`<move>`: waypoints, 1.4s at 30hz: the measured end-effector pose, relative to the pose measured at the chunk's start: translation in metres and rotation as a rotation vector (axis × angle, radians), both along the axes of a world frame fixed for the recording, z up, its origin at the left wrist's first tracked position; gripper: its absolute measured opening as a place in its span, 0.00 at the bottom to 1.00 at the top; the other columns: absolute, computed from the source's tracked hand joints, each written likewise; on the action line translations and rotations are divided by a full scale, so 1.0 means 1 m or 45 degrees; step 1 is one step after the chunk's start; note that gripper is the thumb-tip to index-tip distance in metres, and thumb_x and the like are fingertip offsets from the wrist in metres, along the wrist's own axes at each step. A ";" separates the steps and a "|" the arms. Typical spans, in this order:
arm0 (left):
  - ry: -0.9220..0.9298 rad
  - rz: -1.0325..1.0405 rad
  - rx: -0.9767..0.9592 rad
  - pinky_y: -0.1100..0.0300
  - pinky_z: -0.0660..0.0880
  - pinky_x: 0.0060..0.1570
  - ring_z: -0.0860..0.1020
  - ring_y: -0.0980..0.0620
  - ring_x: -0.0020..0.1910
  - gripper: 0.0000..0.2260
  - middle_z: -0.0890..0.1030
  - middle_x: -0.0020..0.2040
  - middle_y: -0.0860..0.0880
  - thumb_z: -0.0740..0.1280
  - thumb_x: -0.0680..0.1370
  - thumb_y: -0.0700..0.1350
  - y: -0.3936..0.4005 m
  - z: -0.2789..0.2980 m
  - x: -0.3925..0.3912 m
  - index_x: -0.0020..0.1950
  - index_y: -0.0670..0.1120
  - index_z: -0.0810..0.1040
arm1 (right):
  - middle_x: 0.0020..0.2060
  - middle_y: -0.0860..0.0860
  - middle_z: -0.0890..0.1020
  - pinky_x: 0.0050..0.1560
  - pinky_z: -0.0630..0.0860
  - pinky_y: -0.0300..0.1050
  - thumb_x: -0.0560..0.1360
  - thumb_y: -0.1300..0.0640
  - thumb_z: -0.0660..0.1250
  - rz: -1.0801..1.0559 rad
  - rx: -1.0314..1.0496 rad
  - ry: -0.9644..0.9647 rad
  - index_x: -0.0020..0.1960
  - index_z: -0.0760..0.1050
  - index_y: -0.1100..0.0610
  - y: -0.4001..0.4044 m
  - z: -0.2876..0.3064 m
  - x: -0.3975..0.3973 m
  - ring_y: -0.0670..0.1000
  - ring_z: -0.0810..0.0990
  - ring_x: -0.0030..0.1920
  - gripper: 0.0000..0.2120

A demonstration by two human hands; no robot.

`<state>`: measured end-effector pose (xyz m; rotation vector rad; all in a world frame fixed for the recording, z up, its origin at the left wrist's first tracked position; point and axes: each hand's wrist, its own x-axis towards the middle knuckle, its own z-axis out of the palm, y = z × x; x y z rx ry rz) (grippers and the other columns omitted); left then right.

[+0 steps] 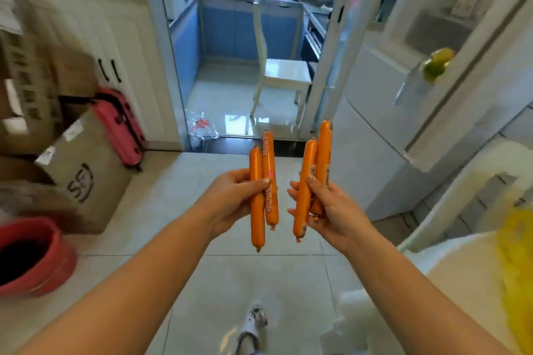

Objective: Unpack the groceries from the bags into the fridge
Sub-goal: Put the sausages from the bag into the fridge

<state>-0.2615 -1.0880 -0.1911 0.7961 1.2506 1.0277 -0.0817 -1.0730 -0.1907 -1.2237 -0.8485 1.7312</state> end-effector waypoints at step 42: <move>-0.194 -0.872 0.260 0.49 0.78 0.53 0.82 0.48 0.48 0.11 0.83 0.50 0.43 0.69 0.74 0.40 0.776 0.089 0.090 0.56 0.42 0.77 | 0.43 0.53 0.85 0.54 0.78 0.53 0.74 0.54 0.67 -1.181 0.209 -0.095 0.52 0.78 0.57 0.628 0.093 0.054 0.51 0.83 0.46 0.09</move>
